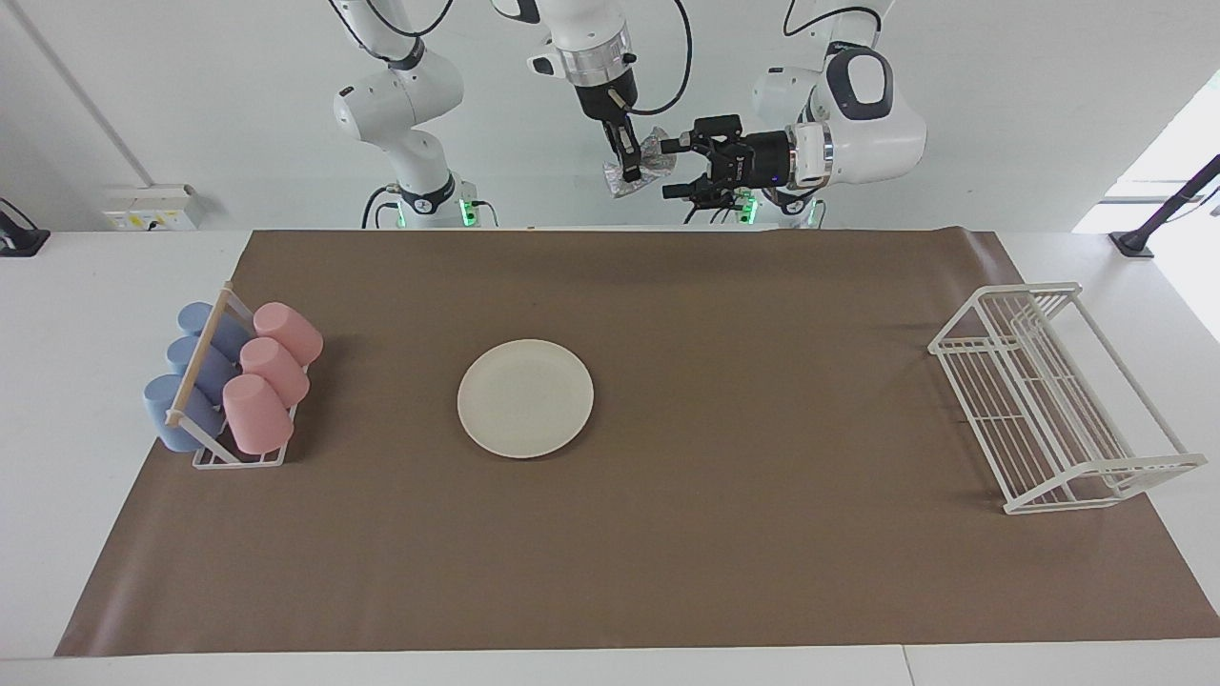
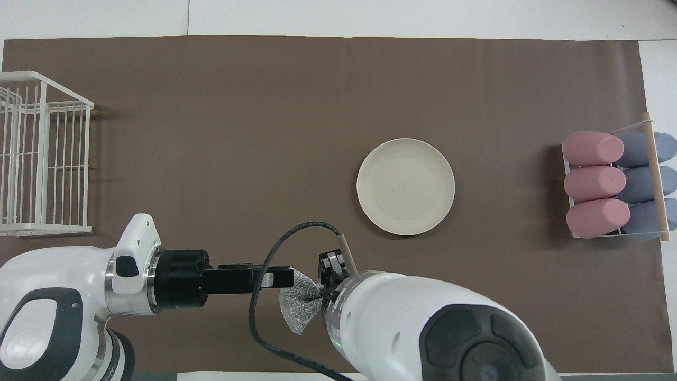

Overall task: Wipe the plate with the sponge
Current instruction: 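Move the scrubber onto the plate with the right gripper while the left gripper withdraws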

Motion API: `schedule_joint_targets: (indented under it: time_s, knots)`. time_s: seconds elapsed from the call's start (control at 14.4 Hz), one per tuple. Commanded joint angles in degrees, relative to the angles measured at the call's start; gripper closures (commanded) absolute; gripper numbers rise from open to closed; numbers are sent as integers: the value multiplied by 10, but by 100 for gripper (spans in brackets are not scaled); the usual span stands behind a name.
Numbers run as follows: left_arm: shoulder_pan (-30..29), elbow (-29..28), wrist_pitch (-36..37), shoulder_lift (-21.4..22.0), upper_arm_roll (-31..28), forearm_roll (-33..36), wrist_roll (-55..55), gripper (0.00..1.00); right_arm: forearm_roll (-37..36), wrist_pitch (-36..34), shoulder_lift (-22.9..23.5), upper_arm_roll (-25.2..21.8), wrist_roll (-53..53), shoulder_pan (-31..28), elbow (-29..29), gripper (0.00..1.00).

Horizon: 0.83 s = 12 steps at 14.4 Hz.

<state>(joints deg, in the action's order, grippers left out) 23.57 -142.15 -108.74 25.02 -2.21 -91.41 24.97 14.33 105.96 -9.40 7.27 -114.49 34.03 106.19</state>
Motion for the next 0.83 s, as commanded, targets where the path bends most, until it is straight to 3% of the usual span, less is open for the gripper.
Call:
schedule_joint_targets:
  time_s: [0.0,0.21,0.49,0.62,0.76]
  knots:
    - [-1,-1,-2,8,-3,12,-16,0,1,37,-11,1,73,-50,37,100]
    - [-1,-1,-15,6,-3,54,-46,0,1,143,8,1,159,-83,109,100]
    - [-8,19,1,-5,-7,175,-105,0,1,272,111,1,191,-87,135,100]
    - [-51,22,55,-7,-8,230,-101,0,1,358,129,0,267,-115,182,100]
    - [-94,42,115,-15,-7,324,-98,0,2,376,136,0,348,-155,202,100]
